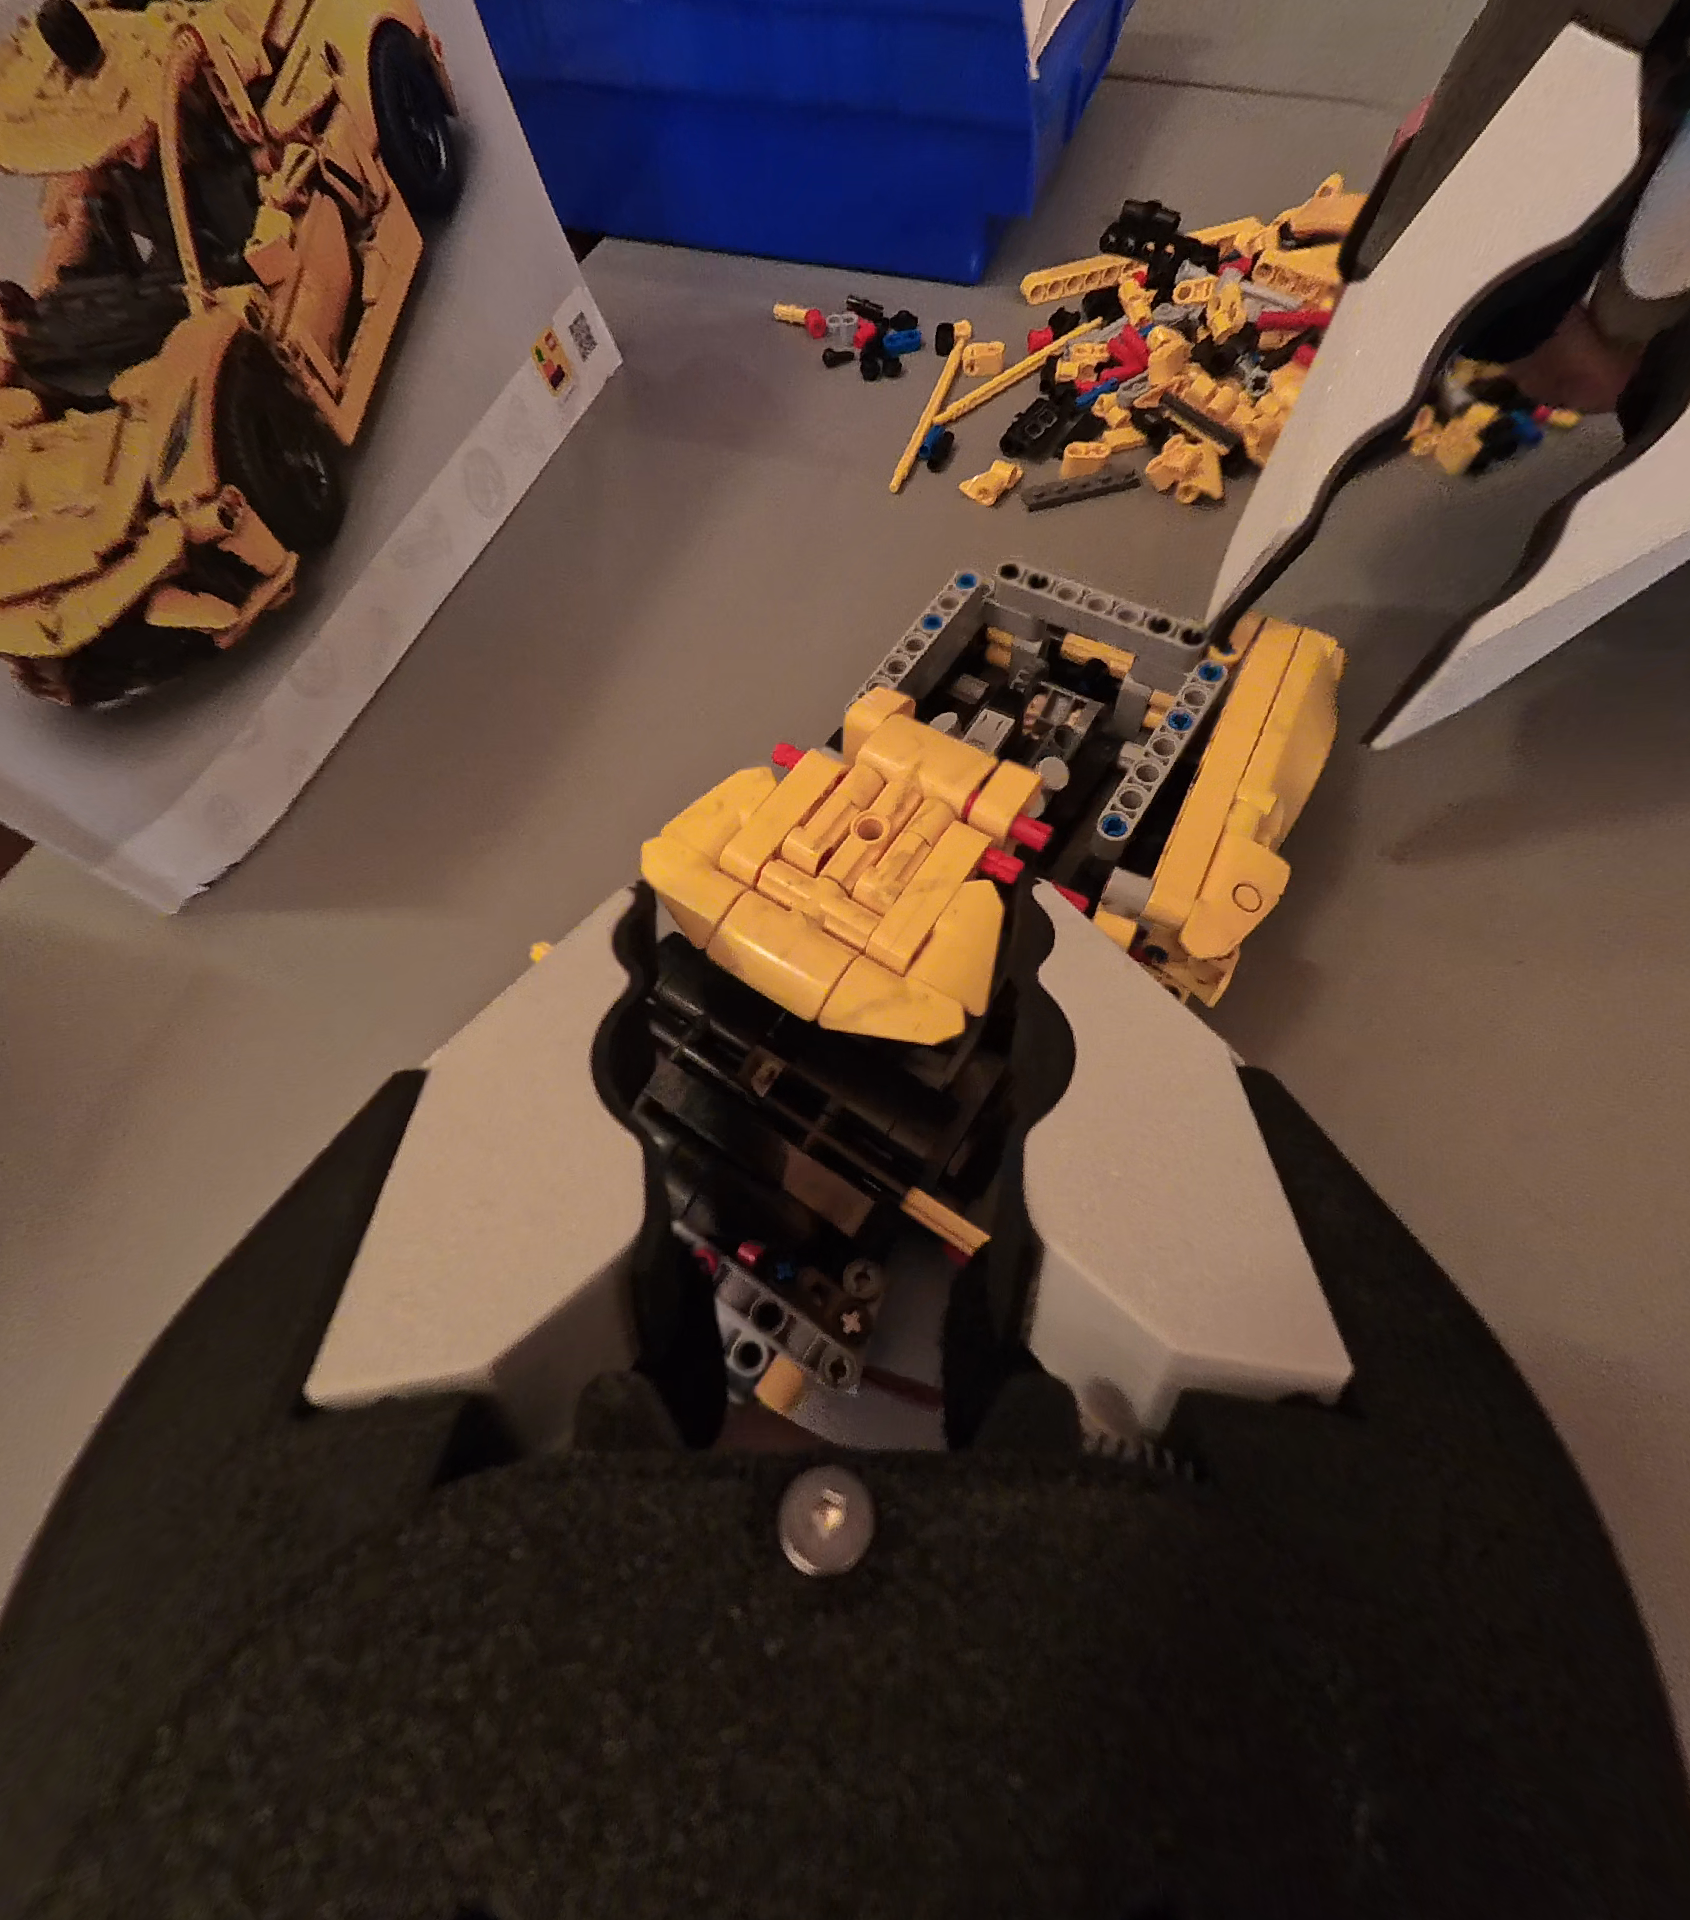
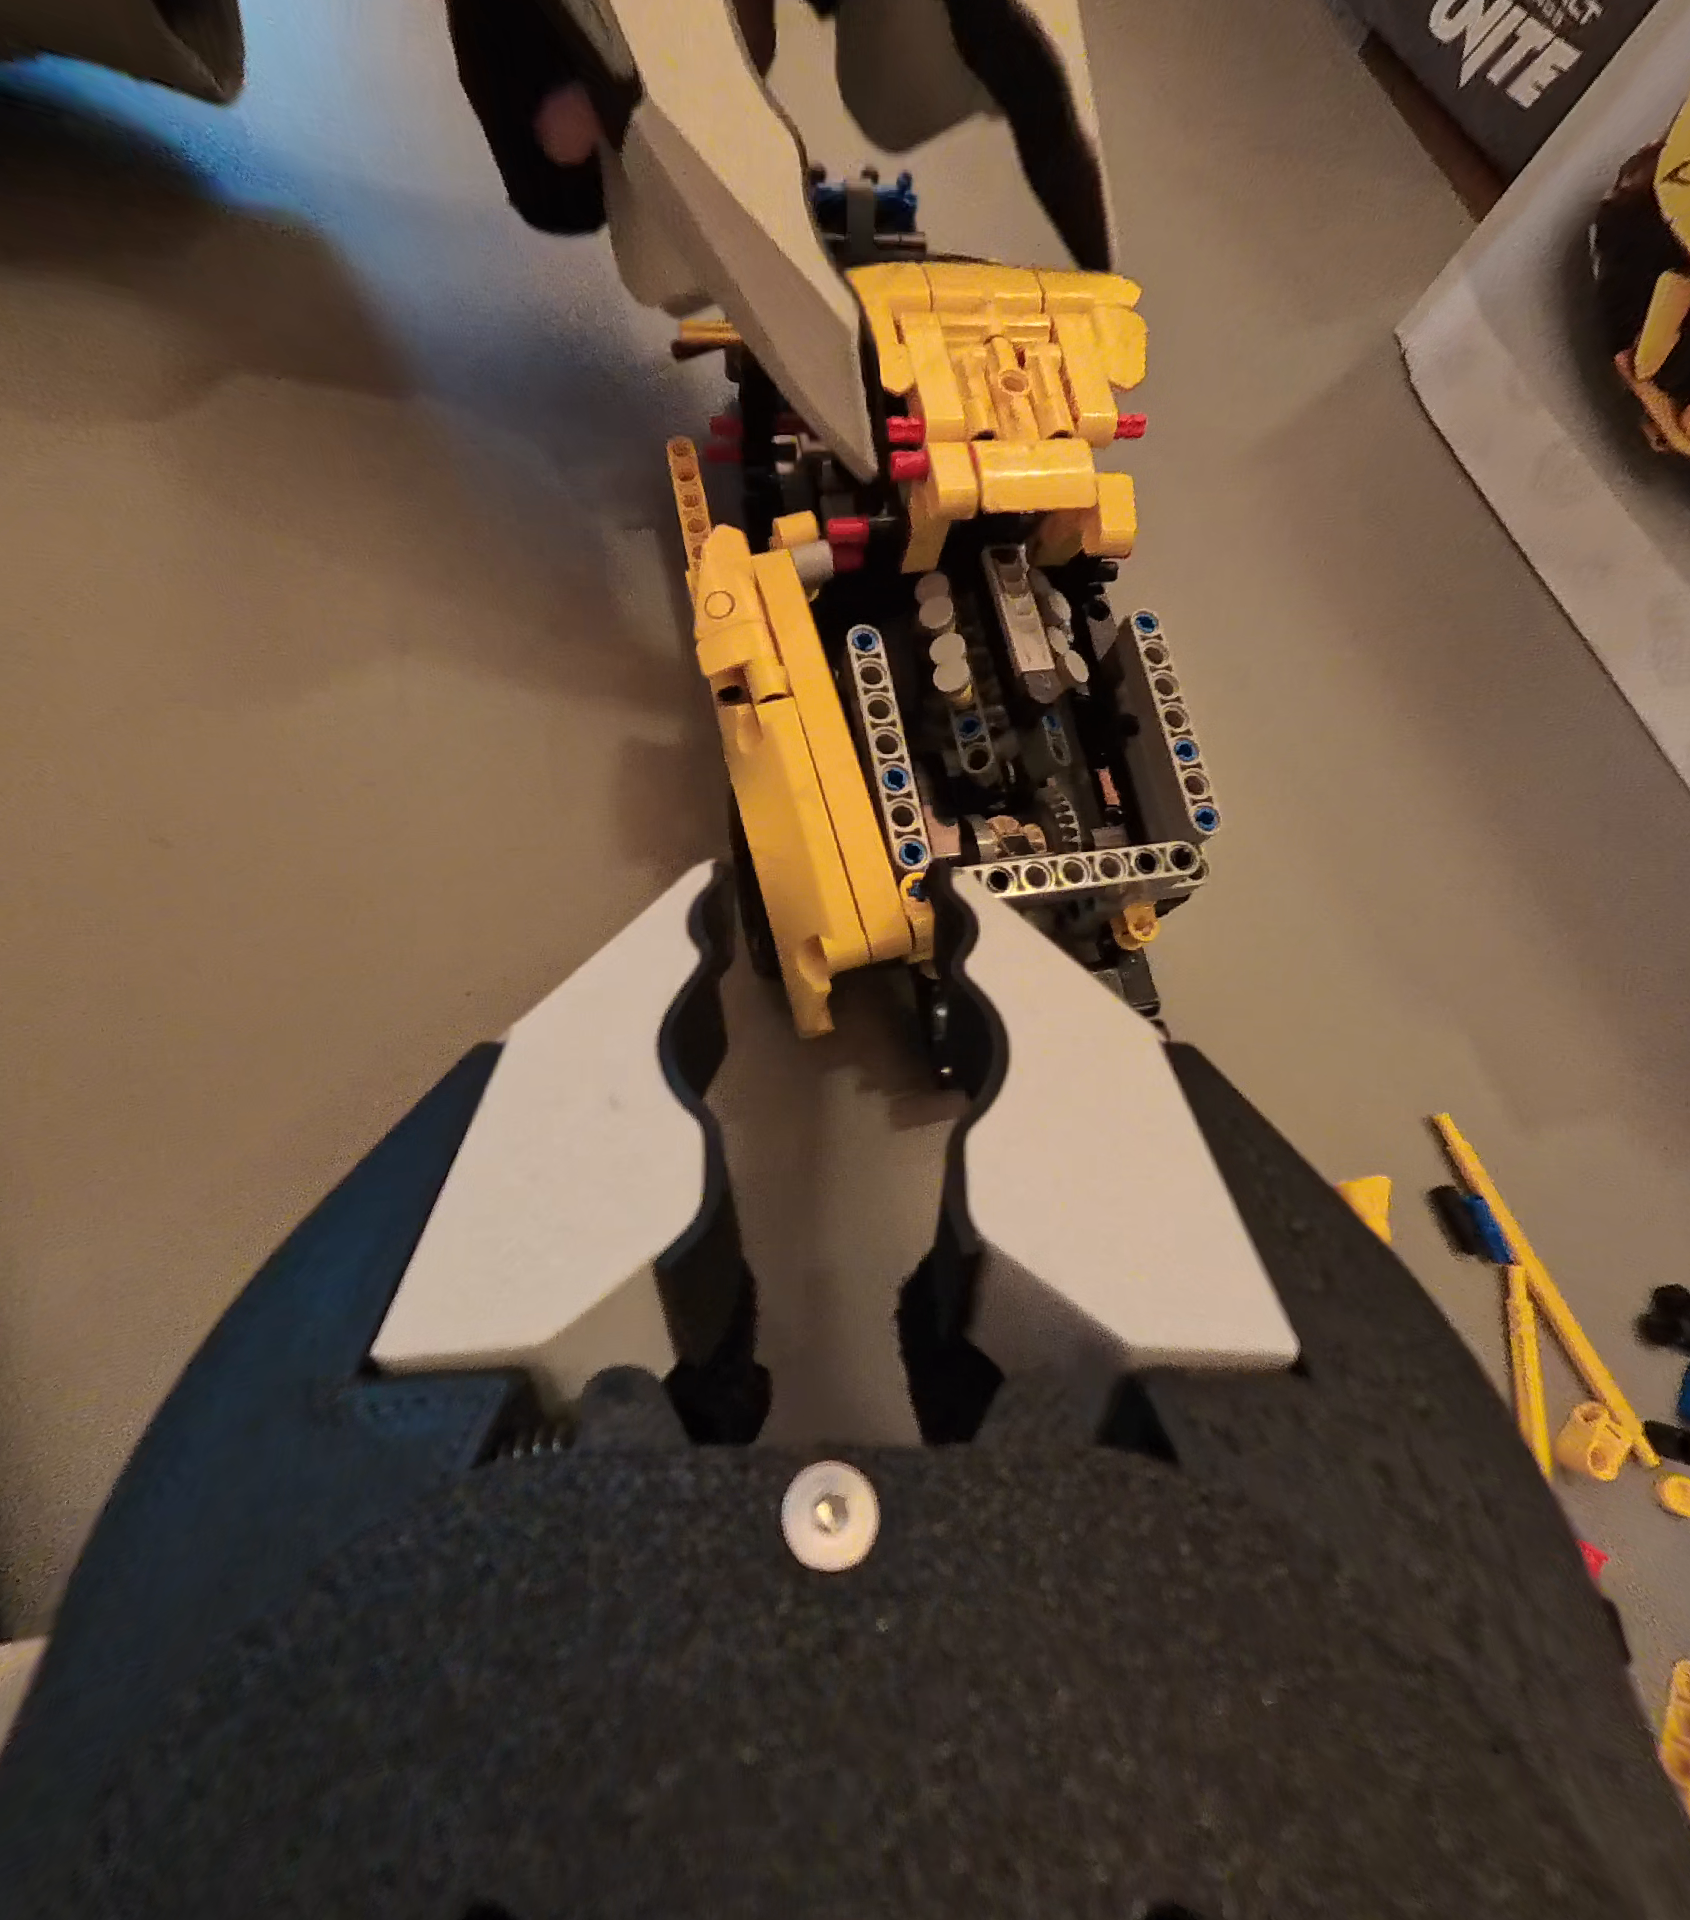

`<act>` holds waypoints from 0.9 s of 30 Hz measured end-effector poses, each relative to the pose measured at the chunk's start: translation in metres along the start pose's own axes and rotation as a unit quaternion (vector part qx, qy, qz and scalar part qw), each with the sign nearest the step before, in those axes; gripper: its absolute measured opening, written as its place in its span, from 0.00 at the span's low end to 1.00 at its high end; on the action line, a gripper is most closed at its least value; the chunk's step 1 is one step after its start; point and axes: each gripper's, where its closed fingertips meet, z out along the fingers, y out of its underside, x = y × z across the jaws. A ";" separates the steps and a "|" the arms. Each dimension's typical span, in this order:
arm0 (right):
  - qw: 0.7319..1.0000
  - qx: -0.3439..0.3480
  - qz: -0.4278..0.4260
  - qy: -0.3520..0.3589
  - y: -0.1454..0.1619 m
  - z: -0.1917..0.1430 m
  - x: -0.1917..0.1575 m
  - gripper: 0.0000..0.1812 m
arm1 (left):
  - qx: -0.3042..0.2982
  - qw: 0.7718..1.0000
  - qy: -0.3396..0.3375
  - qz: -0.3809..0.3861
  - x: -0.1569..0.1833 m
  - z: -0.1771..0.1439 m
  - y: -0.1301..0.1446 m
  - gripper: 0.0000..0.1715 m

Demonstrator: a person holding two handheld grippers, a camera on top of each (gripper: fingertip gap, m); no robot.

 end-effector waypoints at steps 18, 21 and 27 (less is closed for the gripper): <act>0.975 0.085 0.163 -0.124 -0.018 -0.001 -0.027 0.28 | -0.130 0.952 0.018 0.276 0.076 0.023 0.014 0.26; 0.978 0.088 0.139 -0.126 -0.030 0.014 -0.035 0.28 | -0.129 0.961 -0.007 0.245 0.065 0.003 0.026 0.26; 0.976 0.089 0.112 -0.163 -0.059 0.041 -0.065 0.40 | -0.162 0.966 -0.071 0.189 0.042 -0.038 0.052 0.27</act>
